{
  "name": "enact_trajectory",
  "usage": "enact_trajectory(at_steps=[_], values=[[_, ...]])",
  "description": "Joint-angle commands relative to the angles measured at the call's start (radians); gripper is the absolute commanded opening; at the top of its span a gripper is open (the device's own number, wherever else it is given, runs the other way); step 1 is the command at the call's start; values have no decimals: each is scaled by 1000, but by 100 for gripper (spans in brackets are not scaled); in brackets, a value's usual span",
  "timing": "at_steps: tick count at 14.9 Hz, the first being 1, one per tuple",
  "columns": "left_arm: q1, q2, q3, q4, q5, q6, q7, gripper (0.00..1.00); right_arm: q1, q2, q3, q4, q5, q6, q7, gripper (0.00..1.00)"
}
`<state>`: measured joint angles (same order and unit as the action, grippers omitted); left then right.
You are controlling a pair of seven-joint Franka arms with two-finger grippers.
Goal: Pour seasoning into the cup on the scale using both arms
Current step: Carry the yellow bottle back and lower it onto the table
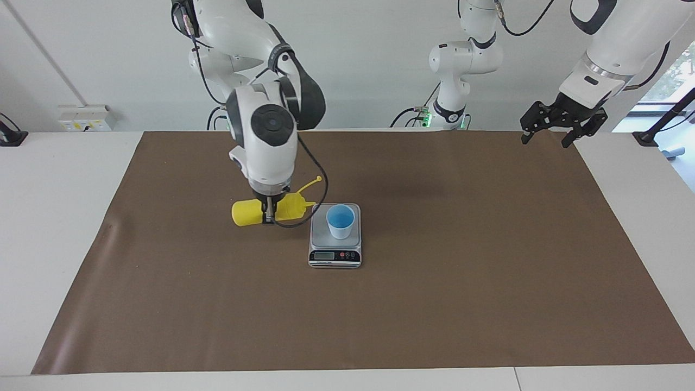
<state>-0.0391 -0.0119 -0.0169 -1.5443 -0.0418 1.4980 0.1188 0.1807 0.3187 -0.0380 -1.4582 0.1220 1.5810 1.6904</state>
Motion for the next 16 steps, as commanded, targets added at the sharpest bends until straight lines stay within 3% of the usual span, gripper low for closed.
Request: enact_trajectory(at_steps=[1, 4, 12, 16], values=[[12, -17, -6, -13, -10, -9, 12, 100, -119, -78, 13, -117, 140, 24, -153, 0], [12, -17, -6, -13, -10, -9, 12, 100, -248, -143, 12, -244, 325, 62, -300, 0], [12, -17, -6, -13, -10, -9, 12, 100, -435, -320, 10, -678, 671, 244, -754, 0], [12, -17, -6, -13, -10, -9, 12, 100, -490, -303, 10, -767, 824, 263, -1002, 0]])
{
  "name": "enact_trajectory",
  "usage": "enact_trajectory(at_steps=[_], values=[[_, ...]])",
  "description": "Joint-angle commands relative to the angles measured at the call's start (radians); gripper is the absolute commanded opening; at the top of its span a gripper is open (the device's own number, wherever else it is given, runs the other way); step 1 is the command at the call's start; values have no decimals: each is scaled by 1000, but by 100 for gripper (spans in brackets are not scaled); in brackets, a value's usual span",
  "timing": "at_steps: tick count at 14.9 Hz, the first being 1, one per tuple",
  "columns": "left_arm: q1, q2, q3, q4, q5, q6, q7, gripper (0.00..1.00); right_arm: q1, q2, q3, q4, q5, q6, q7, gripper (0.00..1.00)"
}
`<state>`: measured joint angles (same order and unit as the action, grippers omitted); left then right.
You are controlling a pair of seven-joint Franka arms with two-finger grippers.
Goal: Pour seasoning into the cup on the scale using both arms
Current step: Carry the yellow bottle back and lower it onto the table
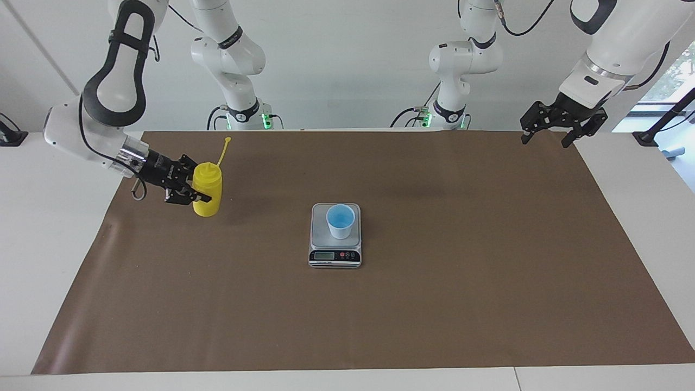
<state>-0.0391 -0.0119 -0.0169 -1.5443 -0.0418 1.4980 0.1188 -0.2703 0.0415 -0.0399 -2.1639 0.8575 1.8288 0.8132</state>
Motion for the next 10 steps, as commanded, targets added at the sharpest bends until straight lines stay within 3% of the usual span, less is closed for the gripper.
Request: enact_trajectory(at_steps=[1, 6, 10], values=[[12, -17, -6, -13, -10, -9, 12, 100, -47, 10, 12, -62, 135, 4, -173, 0], [10, -17, -6, -13, -10, -9, 12, 100, -106, 158, 12, -21, 222, -56, -256, 0], [12, -17, -5, -13, -10, -9, 12, 100, -98, 169, 12, -14, 222, -42, -197, 0]])
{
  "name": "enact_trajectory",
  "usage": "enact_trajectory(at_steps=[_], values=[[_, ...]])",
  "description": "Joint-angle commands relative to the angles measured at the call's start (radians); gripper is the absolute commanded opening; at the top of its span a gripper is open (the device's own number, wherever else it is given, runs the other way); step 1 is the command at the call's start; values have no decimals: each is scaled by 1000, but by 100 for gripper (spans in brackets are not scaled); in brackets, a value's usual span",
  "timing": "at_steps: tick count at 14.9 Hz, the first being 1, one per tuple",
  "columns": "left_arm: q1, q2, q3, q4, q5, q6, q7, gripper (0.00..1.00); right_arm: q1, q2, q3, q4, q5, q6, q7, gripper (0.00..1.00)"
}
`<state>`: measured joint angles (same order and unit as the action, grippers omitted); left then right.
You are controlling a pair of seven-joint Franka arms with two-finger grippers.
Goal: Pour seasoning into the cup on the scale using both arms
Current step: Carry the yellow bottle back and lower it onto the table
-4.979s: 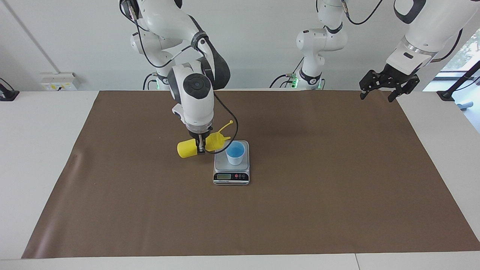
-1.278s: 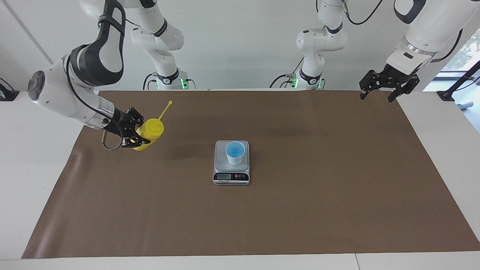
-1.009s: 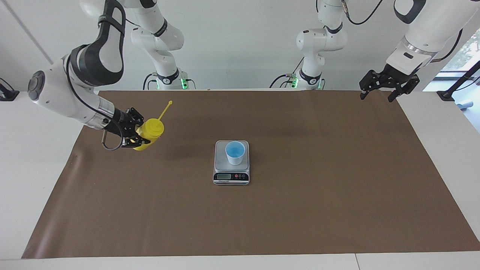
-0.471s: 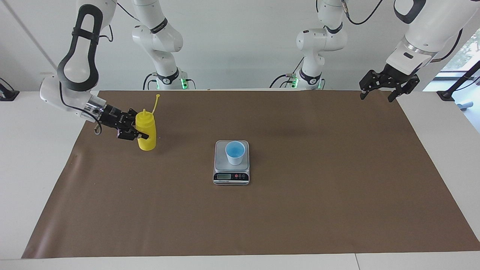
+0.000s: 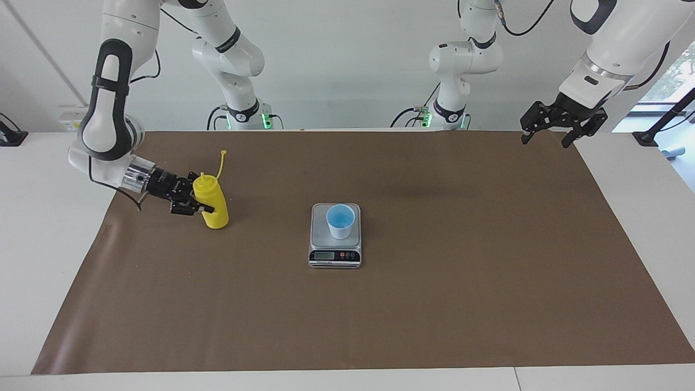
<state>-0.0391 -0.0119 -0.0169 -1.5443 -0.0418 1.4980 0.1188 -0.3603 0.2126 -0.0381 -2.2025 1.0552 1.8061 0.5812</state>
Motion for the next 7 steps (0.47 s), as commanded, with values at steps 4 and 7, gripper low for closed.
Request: enact_trajectory(at_steps=[4, 7], values=[[12, -17, -6, -13, -10, -9, 12, 100, -6, 5, 10, 24, 25, -16, 78, 0], [12, -17, -6, -13, -10, -9, 12, 100, -14, 8, 11, 23, 26, -17, 118, 0]])
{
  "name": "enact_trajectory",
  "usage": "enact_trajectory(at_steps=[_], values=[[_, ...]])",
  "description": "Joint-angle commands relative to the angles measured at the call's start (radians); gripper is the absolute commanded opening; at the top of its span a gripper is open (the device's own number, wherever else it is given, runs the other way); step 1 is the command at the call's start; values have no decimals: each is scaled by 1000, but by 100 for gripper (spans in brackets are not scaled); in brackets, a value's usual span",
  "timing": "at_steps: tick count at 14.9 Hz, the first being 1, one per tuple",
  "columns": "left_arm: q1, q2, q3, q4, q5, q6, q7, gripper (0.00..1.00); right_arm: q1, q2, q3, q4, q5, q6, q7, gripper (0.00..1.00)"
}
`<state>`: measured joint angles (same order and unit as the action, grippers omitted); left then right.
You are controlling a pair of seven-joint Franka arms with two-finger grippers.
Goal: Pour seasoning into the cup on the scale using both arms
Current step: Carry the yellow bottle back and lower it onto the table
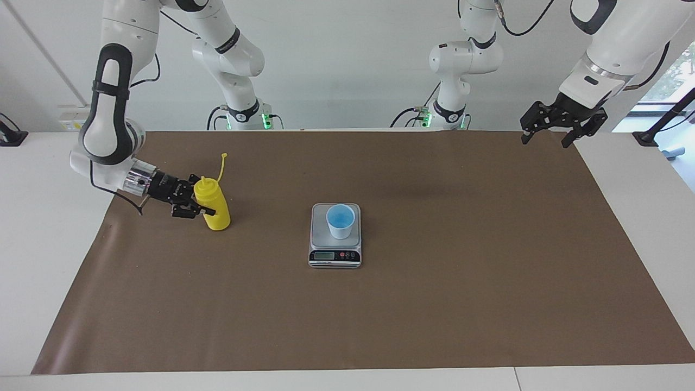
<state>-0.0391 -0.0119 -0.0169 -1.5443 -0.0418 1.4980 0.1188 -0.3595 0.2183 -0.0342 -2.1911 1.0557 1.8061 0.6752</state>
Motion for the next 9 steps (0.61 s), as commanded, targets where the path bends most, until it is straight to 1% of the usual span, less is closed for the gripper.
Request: enact_trajectory(at_steps=[1, 4, 6, 9], values=[[12, -17, -6, -13, -10, -8, 12, 100, -16, 6, 7, 10, 26, -17, 24, 0], [10, -17, -6, -13, -10, -8, 12, 100, -19, 7, 7, 5, 26, -14, 23, 0], [10, -17, -6, -13, -10, -8, 12, 100, -35, 27, 7, 5, 30, -25, 12, 0], [12, -17, -6, -13, -10, -8, 12, 100, -41, 32, 7, 5, 41, -27, 10, 0]])
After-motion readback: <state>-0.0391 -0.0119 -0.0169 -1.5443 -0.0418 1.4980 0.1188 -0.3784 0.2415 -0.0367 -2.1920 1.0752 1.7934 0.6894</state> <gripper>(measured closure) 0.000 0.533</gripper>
